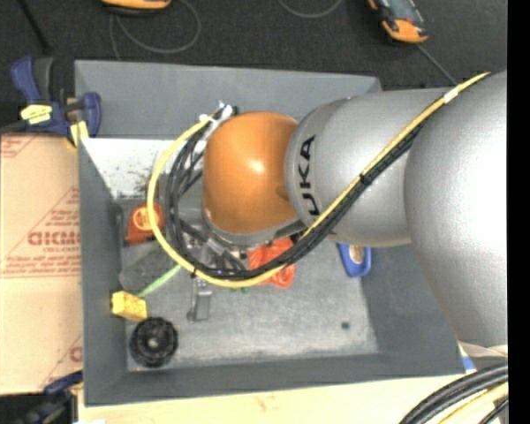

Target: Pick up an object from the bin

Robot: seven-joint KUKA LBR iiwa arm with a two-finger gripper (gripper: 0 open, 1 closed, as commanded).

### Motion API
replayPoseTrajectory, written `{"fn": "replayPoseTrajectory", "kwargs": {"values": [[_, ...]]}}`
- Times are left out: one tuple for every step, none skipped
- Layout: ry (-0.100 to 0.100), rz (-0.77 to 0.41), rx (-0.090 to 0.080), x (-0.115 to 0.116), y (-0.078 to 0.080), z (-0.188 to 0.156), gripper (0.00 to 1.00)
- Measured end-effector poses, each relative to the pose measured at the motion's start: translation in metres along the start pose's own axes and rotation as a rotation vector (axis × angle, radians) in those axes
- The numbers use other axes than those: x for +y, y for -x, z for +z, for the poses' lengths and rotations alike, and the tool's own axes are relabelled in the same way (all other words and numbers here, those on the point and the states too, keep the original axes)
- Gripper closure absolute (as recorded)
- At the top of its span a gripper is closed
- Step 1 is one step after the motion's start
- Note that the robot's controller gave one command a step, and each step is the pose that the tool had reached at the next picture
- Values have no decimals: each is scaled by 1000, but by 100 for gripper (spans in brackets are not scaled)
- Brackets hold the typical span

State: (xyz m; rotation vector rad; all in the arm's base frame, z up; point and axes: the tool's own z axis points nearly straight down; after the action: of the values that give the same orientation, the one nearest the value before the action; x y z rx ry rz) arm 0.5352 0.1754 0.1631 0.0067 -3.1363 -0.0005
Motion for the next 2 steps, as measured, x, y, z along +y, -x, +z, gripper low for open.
{"fn": "replayPoseTrajectory", "kwargs": {"values": [[1,4,-7,-1,2,-5,0],[1,-35,-11,2,9,1,0]]}}
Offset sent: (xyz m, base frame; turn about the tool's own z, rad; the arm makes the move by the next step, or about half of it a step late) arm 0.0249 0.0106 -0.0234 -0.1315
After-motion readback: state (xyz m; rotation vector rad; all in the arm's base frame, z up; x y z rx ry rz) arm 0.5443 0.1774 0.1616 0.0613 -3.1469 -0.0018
